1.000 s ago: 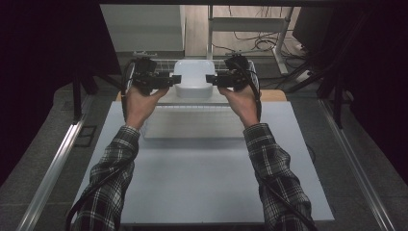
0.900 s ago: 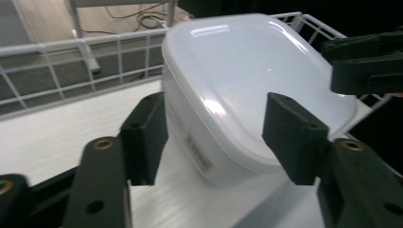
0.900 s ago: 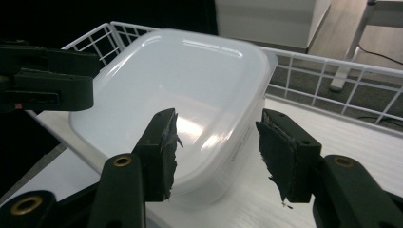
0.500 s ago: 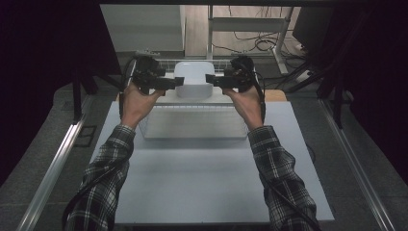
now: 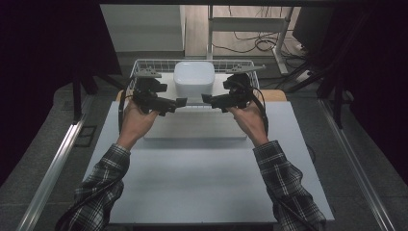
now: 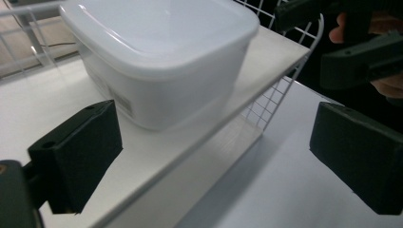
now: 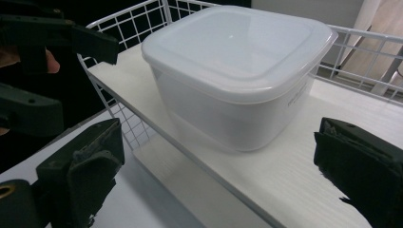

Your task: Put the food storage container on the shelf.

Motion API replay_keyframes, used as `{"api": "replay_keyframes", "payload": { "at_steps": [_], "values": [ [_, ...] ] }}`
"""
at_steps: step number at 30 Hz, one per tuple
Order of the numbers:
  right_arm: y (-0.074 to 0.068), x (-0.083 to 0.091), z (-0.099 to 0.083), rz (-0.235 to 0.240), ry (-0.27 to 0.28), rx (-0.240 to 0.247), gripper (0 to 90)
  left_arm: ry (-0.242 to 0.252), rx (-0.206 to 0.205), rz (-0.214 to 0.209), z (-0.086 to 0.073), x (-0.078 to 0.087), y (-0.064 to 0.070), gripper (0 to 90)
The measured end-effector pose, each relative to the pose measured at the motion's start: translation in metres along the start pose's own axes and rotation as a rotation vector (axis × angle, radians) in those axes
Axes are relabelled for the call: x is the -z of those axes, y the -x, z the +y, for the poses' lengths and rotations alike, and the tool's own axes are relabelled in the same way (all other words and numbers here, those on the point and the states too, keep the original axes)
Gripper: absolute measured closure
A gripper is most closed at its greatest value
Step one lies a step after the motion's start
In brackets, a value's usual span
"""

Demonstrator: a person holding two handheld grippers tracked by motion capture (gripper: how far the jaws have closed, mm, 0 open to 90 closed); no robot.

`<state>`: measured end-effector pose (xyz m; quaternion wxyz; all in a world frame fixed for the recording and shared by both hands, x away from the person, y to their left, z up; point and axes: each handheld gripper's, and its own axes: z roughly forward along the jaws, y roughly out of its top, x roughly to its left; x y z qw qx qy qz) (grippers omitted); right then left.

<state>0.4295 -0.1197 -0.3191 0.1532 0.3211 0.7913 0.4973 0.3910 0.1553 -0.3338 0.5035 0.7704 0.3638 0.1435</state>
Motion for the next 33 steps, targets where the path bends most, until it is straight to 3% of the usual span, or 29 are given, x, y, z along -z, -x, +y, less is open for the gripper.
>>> {"api": "replay_keyframes", "payload": {
  "at_steps": [10,16,21,28,33],
  "values": [
    [-0.008,0.009,-0.016,0.011,-0.009,0.021,2.8,0.018,-0.035,-0.040,-0.024,0.008,0.014,4.9],
    [-0.014,0.015,-0.027,0.027,-0.016,0.041,2.7,0.025,-0.036,-0.049,-0.040,0.012,0.022,3.9],
    [-0.019,0.018,-0.039,0.037,-0.026,0.058,2.3,0.034,-0.037,-0.081,-0.057,0.014,0.028,3.7],
    [-0.025,0.020,-0.055,0.044,-0.042,0.078,1.9,0.025,-0.073,-0.063,-0.078,0.011,0.037,3.4],
    [-0.030,0.019,-0.068,0.043,-0.059,0.099,0.8,0.023,-0.057,-0.060,-0.095,0.007,0.040,3.3]
  ]
}}
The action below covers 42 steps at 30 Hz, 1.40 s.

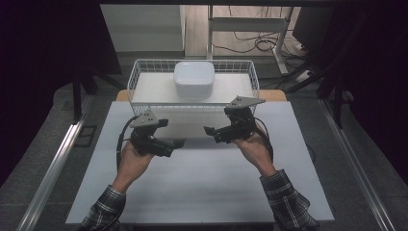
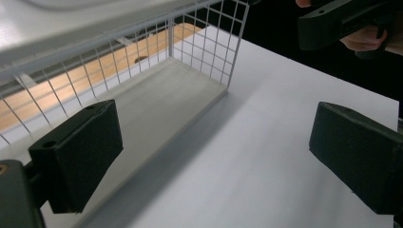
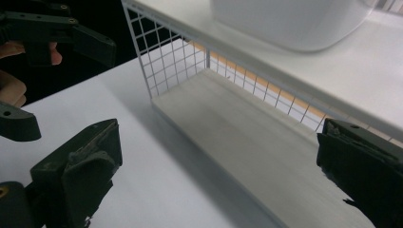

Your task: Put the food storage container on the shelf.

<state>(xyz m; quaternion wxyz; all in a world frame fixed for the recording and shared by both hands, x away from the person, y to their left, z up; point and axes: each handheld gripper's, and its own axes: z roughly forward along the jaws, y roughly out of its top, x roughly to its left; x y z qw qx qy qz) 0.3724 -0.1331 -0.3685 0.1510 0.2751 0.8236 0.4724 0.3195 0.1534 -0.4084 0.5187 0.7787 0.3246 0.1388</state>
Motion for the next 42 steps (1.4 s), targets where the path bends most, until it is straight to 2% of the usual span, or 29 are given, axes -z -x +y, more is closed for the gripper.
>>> {"api": "replay_keyframes", "payload": {
  "at_steps": [1,6,9,12,13,16,20,26,31,42],
  "values": [
    [-0.003,-0.001,-0.005,-0.006,-0.006,0.011,0.3,-0.008,0.003,0.006,-0.006,-0.002,0.000,3.3],
    [-0.007,-0.003,-0.015,-0.013,-0.006,0.021,0.0,-0.020,0.015,0.018,-0.017,-0.004,-0.001,3.4],
    [-0.008,-0.004,-0.027,-0.010,0.002,0.011,0.0,-0.033,0.026,0.027,-0.028,-0.006,-0.002,3.6],
    [-0.008,-0.004,-0.036,-0.007,0.018,-0.005,0.0,-0.047,0.020,0.041,-0.031,-0.006,-0.002,3.6],
    [-0.006,-0.006,-0.043,-0.013,0.006,-0.005,0.0,-0.044,0.023,0.044,-0.034,-0.005,-0.002,3.7],
    [-0.005,-0.005,-0.049,-0.033,0.002,0.004,0.0,-0.046,0.028,0.044,-0.037,-0.005,-0.002,3.7],
    [-0.004,-0.001,-0.060,-0.041,-0.008,-0.016,0.0,-0.060,0.025,0.058,-0.045,-0.004,-0.001,3.7],
    [-0.007,0.004,-0.066,-0.037,-0.015,-0.024,0.0,-0.064,0.036,0.045,-0.054,-0.001,0.002,3.7],
    [-0.012,0.012,-0.069,-0.039,-0.010,-0.010,0.0,-0.067,0.047,0.042,-0.060,0.002,0.004,3.7],
    [-0.013,0.020,-0.081,-0.046,-0.015,-0.018,0.0,-0.065,0.049,0.054,-0.069,0.009,0.012,3.9]
  ]
}}
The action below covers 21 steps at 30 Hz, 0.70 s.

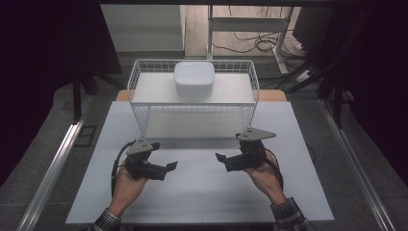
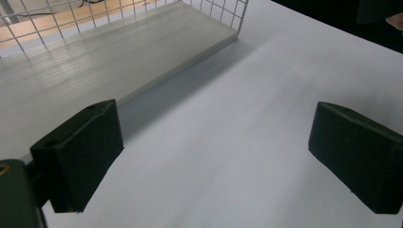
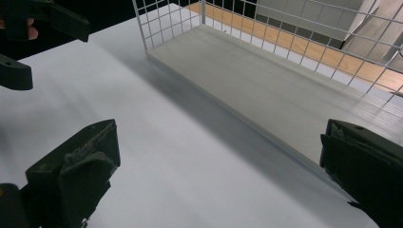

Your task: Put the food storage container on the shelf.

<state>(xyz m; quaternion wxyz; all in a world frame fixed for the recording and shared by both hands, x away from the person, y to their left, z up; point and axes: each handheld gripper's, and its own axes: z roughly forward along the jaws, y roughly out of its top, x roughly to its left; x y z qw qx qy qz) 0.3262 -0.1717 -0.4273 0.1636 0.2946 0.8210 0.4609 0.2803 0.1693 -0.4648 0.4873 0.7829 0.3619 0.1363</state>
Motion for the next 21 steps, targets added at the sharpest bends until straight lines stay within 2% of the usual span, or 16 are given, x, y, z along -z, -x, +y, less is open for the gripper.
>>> {"api": "replay_keyframes", "payload": {
  "at_steps": [11,21],
  "values": [
    [-0.008,0.001,-0.012,-0.001,-0.028,0.015,0.0,-0.015,0.000,0.012,-0.012,0.004,0.007,4.3],
    [-0.011,0.007,-0.023,-0.006,-0.039,0.012,0.0,-0.026,0.010,0.025,-0.023,0.014,0.006,4.9]
  ]
}}
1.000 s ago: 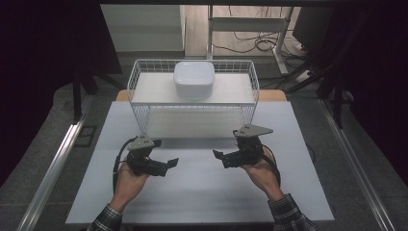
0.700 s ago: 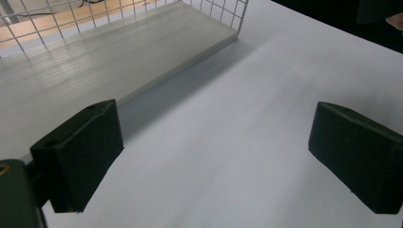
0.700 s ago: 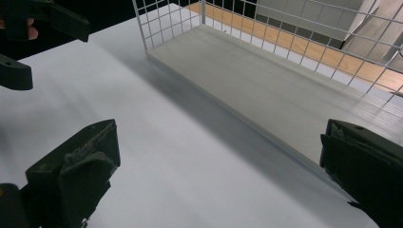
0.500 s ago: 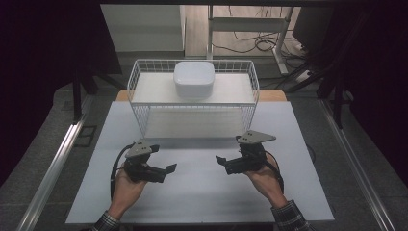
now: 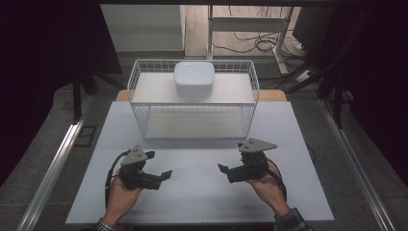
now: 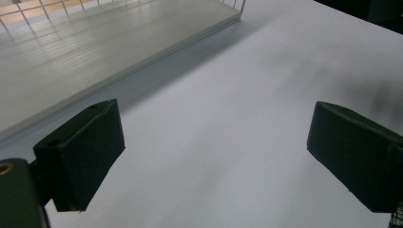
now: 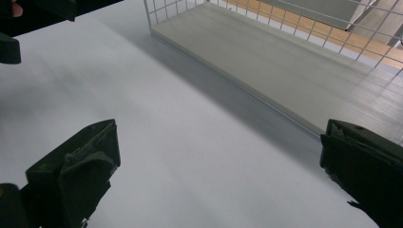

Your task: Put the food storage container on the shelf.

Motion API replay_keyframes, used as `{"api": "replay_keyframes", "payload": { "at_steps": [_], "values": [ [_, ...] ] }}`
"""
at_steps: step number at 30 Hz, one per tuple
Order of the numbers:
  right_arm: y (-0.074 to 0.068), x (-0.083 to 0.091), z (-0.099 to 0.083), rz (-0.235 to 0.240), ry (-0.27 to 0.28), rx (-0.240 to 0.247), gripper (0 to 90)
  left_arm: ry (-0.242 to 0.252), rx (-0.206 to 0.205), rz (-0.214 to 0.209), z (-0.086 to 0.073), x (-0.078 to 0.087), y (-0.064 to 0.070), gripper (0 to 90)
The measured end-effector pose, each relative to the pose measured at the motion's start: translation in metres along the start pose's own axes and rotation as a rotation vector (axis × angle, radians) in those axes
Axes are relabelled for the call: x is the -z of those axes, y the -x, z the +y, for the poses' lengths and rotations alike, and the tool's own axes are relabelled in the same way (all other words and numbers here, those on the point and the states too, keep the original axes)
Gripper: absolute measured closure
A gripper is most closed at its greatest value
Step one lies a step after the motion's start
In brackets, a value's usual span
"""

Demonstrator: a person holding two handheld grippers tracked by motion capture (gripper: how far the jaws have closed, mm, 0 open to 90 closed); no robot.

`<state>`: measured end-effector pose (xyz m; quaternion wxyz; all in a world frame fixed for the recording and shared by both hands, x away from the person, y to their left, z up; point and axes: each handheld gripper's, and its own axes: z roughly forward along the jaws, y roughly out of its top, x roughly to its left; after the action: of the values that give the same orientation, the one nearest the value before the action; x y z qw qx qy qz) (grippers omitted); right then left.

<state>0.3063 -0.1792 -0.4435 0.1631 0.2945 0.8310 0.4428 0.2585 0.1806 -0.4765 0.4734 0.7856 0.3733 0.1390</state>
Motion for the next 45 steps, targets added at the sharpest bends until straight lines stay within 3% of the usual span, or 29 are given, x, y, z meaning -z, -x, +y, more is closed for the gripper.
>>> {"api": "replay_keyframes", "payload": {
  "at_steps": [14,26,37,45],
  "values": [
    [0.007,0.014,-0.020,-0.036,-0.015,-0.020,0.0,-0.009,0.052,0.047,-0.029,0.020,-0.008,5.0],
    [0.011,0.028,-0.032,-0.066,-0.024,-0.016,0.0,0.004,0.071,0.099,-0.045,0.044,-0.012,5.0],
    [0.018,0.040,-0.049,-0.090,-0.033,-0.051,0.0,-0.014,0.081,0.128,-0.056,0.051,-0.014,5.0],
    [0.024,0.050,-0.064,-0.133,-0.044,-0.075,0.0,-0.037,0.093,0.144,-0.066,0.051,-0.017,4.9]
  ]
}}
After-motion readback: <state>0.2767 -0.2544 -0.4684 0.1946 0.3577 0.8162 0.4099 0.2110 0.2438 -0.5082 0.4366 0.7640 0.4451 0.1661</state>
